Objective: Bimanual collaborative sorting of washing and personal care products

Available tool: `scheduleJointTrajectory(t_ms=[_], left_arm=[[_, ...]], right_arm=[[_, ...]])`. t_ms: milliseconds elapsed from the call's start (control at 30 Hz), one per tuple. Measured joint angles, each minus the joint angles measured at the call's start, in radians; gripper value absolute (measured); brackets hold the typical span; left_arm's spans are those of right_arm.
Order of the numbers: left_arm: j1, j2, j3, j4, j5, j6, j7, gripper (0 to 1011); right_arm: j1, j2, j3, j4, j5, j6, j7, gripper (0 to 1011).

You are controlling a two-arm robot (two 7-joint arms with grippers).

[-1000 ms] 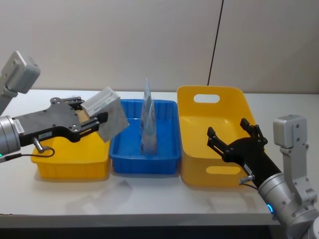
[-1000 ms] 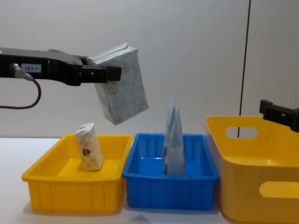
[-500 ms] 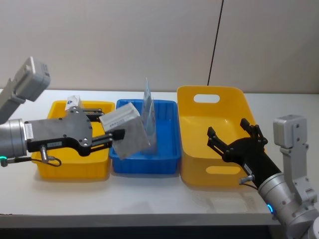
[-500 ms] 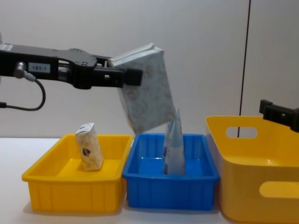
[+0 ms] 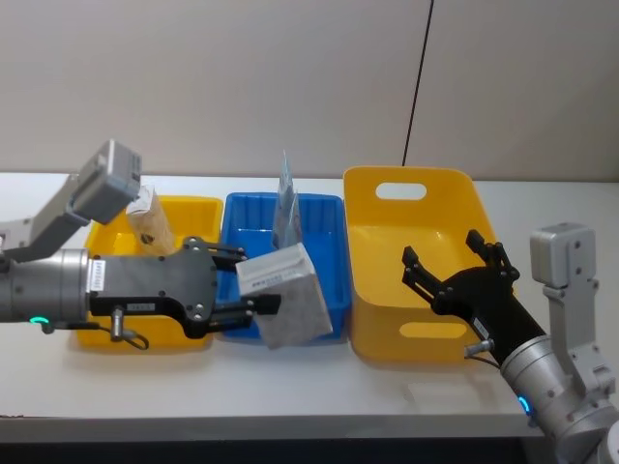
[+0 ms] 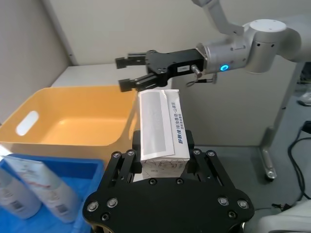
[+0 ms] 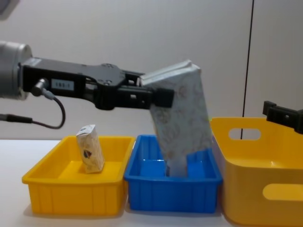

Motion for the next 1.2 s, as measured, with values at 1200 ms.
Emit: scheduleJointTrajectory(t_ms=[1200], left_arm=[[-0.046,-0.005,0.067,0.102,0.011,-0.049,-0.029,424]], right_arm=[[0.0,0.0,0.0,0.0,0.0,0.0,0.0,1000]])
